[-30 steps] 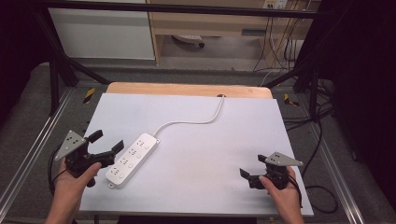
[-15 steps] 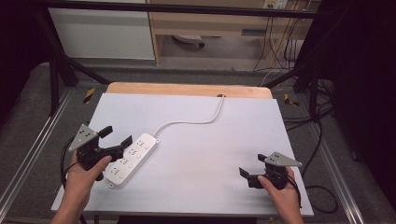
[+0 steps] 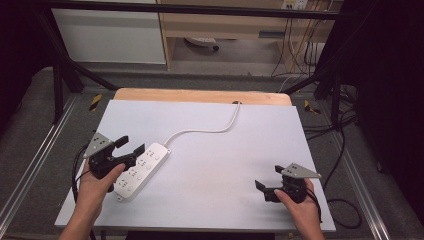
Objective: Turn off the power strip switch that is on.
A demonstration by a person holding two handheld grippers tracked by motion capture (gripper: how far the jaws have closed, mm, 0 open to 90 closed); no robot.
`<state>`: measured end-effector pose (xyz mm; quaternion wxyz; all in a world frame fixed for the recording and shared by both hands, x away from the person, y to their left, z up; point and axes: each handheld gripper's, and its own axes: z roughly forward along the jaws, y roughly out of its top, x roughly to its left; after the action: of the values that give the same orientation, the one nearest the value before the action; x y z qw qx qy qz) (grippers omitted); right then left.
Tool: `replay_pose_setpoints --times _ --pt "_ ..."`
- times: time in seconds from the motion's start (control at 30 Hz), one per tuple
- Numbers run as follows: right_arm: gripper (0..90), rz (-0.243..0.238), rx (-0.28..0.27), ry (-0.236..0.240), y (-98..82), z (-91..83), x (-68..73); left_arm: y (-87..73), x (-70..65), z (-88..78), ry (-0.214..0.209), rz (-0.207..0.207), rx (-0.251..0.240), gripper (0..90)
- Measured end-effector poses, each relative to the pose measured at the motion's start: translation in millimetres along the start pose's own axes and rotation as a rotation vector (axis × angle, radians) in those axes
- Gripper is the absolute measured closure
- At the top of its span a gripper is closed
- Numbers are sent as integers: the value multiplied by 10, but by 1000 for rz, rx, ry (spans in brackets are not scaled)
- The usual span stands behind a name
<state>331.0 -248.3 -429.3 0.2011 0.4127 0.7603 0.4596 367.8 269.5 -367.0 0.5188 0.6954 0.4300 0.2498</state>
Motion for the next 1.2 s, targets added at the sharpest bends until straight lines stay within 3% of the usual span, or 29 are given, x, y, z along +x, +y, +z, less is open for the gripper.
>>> replay_pose_setpoints --times 0.17,0.33,0.77,1.03,1.2 --pt "60 6 4 0 -3 -2 -5 -23 -2 36 9 21 14 383" --pt "60 -2 6 3 -1 10 4 -44 -11 52 6 15 18 476" --pt "57 0 -5 -5 0 -11 -12 -164 -27 176 -15 31 112 631" --pt "55 -2 3 -2 -5 -3 -13 -230 -29 171 -63 57 150 807" --pt "51 2 5 -5 -9 -3 -19 -242 -26 159 -73 58 149 861"
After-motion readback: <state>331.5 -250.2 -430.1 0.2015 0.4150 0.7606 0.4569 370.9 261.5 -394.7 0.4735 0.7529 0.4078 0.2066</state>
